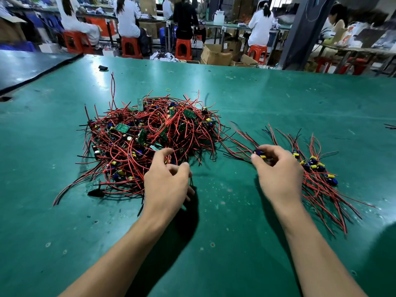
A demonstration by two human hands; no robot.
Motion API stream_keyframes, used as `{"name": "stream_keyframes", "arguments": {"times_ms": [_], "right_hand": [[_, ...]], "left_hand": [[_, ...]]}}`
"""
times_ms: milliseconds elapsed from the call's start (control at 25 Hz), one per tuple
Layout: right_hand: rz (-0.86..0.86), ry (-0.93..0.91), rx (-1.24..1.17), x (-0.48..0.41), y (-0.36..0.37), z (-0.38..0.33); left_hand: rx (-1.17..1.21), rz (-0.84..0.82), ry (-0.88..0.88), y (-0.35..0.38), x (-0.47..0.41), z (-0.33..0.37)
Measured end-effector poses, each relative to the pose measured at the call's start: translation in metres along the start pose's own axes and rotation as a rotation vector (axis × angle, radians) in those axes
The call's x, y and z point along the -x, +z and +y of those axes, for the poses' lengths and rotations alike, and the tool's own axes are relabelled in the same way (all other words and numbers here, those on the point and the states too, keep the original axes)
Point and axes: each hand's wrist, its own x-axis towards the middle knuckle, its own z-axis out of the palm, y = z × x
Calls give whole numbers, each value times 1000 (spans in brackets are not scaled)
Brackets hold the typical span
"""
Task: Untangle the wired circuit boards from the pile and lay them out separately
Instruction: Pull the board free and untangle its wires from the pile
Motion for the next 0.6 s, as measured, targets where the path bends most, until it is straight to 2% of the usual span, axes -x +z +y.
{"name": "stream_keyframes", "arguments": {"times_ms": [120, 160, 240, 320, 400, 440, 600], "right_hand": [[40, 28, 336, -1, -4, 7], [48, -26, 355, 1, -1, 6], [-7, -206, 225, 9, 10, 1], [-185, -269, 87, 22, 25, -5], [-345, -227, 82, 30, 35, -6], [-370, -207, 105, 29, 38, -3], [-284, -64, 146, 12, 29, 7]], "left_hand": [[57, 13, -36, 0, -1, 0], [69, 11, -45, -1, -1, -2], [108, 26, -86, -3, -6, -2], [133, 32, -117, -5, -13, -5], [134, 33, -129, -8, -17, -7], [132, 37, -132, -9, -18, -7], [98, 42, -125, -13, -22, -8]]}}
